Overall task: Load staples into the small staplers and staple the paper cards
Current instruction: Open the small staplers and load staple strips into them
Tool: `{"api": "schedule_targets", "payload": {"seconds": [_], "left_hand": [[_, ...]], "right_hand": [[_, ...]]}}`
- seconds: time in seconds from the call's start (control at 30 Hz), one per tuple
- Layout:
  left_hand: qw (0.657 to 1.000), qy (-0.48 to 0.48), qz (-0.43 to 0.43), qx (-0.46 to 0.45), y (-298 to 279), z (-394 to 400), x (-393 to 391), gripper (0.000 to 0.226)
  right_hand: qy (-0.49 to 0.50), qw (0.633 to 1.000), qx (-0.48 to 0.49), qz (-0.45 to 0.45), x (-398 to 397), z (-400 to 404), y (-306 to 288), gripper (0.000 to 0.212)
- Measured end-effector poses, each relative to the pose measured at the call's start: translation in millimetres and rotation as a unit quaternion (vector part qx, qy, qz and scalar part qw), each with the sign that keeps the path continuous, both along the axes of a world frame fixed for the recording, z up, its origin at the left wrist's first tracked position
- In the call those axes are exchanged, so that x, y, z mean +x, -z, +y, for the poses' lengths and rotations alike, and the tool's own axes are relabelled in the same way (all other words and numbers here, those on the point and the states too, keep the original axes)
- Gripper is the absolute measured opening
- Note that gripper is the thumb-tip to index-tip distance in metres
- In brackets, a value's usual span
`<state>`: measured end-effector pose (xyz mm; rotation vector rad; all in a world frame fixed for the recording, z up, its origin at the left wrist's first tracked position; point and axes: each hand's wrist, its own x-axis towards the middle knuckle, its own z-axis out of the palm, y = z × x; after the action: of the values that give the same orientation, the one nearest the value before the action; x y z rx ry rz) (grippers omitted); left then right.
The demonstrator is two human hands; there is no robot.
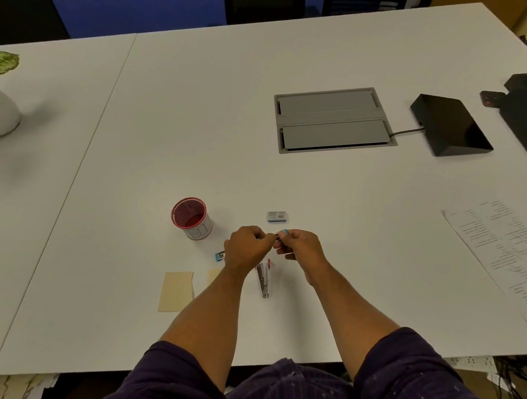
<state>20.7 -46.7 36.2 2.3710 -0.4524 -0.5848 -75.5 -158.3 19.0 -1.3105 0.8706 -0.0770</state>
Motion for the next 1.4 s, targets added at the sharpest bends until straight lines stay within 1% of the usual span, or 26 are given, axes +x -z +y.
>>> {"api": "schedule_targets", "payload": {"seconds": [0.17,0.27,0.47,0.6,0.7,0.8,0.93,1.07,1.17,1.2,1.23,1.33,1.4], "left_hand": [[0.998,0.007,0.028,-0.055,6,-1,4,0.014],[0.997,0.014,0.024,-0.067,5,-1,5,0.011],[0.995,0.034,0.048,-0.079,6,-4,10,0.006],[0.99,0.042,0.101,-0.085,4,-8,11,0.009],[0.988,0.06,0.115,-0.084,1,-9,14,0.008],[0.986,0.072,0.122,-0.087,0,-8,16,0.014],[0.982,0.064,0.149,-0.097,-4,-7,20,0.02],[0.969,0.044,0.221,-0.104,-4,-4,26,0.014],[0.97,0.067,0.217,-0.089,0,2,27,0.019],[0.97,0.068,0.217,-0.085,0,4,27,0.016],[0.969,0.064,0.223,-0.084,1,6,26,0.013],[0.968,0.033,0.238,-0.079,1,10,25,0.023],[0.967,0.035,0.242,-0.066,1,12,25,0.023]], "right_hand": [[0.016,0.999,0.003,0.027,7,4,2,0.026],[0.03,0.999,0.003,0.042,10,5,1,0.026],[0.05,0.997,-0.009,0.064,12,3,2,0.024],[0.067,0.996,-0.007,0.065,11,-1,3,0.025],[0.068,0.996,-0.006,0.063,11,-4,2,0.024],[0.067,0.996,-0.004,0.061,11,-5,2,0.024],[0.087,0.995,0.006,0.054,10,-6,2,0.023],[0.122,0.991,0.013,0.058,6,-14,2,0.023],[0.12,0.991,0.007,0.064,4,-14,4,0.022],[0.118,0.991,0.003,0.064,4,-13,5,0.022],[0.115,0.991,-0.002,0.065,4,-13,5,0.022],[0.114,0.992,-0.007,0.062,5,-12,6,0.02],[0.119,0.992,-0.004,0.052,6,-12,6,0.018]]}}
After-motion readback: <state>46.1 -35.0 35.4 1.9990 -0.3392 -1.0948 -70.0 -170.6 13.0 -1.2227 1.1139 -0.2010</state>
